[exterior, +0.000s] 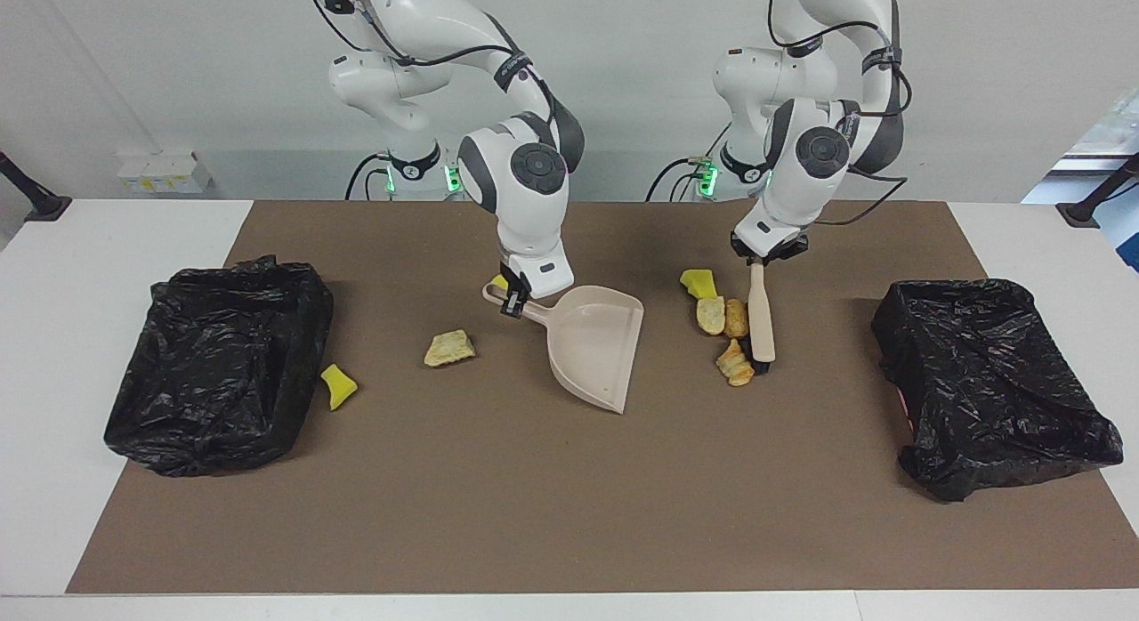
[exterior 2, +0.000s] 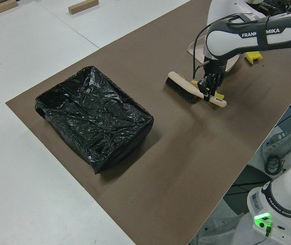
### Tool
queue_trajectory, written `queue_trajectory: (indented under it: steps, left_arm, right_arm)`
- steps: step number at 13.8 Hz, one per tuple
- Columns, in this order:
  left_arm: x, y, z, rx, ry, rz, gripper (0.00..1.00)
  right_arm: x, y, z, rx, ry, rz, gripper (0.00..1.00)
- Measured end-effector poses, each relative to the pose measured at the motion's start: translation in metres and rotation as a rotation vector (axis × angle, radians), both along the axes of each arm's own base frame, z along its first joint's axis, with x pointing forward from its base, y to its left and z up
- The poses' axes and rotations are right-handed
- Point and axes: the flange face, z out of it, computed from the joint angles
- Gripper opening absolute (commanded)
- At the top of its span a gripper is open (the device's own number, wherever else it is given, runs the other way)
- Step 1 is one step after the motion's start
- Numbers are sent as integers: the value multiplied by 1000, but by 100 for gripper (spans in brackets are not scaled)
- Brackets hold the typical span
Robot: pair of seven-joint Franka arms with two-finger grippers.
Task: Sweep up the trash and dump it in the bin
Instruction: 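Sweep the bread chunks into the dustpan with the brush in the left gripper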
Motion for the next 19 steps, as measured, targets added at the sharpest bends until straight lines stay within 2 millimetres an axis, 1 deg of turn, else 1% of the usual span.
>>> queue_trajectory:
  steps: [2, 5, 6, 7, 10, 11, 14, 15, 17, 19]
  left_arm:
    - [1, 2, 0, -3, 1, 6, 0]
    - [0, -1, -3, -15, 12, 30, 0]
    - [-1, -4, -5, -20, 17, 30, 0]
    - [-3, -12, -5, -34, 21, 30, 0]
    - [-12, -46, -8, -95, 29, 25, 0]
    - [-17, -62, -10, -112, 26, 17, 0]
    - [-42, -119, -12, -137, 19, -13, 0]
    - [-52, -138, -11, -153, 17, -25, 0]
    - [-67, -168, -3, -175, 17, -50, 0]
    - [-70, -184, 8, -177, 7, -27, 0]
  right_arm:
    - [-8, -2, -10, 21, -25, 65, 0]
    - [-14, 1, -21, 20, -48, 107, 0]
    - [-16, 4, -22, 19, -52, 117, 0]
    - [-17, 6, -22, 18, -54, 122, 0]
    - [-18, 7, -22, 18, -55, 126, 0]
    - [-18, 8, -22, 18, -55, 127, 0]
    - [-18, 8, -22, 19, -56, 128, 0]
    - [-18, 8, -22, 19, -57, 127, 0]
    - [-18, 8, -23, 20, -58, 128, 0]
    - [-18, 8, -23, 20, -58, 128, 0]
